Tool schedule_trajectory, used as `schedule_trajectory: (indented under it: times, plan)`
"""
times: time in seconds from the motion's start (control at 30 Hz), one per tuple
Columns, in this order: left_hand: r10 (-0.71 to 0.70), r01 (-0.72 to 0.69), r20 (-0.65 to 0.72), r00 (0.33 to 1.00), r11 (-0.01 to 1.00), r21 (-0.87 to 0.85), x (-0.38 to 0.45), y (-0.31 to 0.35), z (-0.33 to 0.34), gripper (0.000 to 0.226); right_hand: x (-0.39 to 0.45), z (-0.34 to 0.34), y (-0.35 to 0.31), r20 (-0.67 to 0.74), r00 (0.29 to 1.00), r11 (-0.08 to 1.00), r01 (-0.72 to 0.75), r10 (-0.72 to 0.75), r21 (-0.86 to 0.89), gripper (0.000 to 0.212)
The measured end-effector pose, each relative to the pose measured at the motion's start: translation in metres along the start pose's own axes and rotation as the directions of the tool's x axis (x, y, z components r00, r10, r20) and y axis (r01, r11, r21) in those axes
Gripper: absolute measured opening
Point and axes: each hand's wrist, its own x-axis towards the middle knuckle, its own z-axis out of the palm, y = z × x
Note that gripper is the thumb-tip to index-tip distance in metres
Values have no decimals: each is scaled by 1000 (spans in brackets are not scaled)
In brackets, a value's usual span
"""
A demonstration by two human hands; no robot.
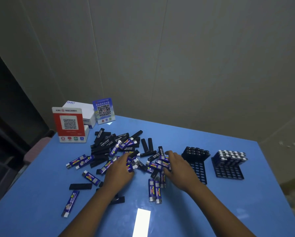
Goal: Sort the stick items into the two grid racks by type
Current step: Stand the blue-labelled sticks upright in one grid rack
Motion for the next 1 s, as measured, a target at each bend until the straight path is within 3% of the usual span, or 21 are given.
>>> schedule_trajectory:
  times: [0.17, 0.37, 0.6, 0.8, 1.0]
  plan:
    - [83, -79, 65, 994, 995, -53, -7, 22, 7, 88, -7, -15, 11, -50, 998, 994, -18, 24, 104, 50]
    - [161, -153, 94, 982, 984, -89, -14, 63, 28, 98, -18, -32, 37, -49, 998, 953, -25, 42, 302, 40]
    - [175, -144, 191, 966, 976, -163, -23, 115, 60, 94, -25, -47, 73, 5, 998, 755, -45, 55, 654, 24]
    - [187, -151, 225, 956, 974, -167, -32, 155, 86, 93, -27, -56, 110, 59, 998, 690, -57, 21, 722, 16]
    - [200, -179, 194, 960, 977, -119, -38, 189, 106, 91, -31, -65, 141, 94, 993, 702, -17, -72, 712, 13]
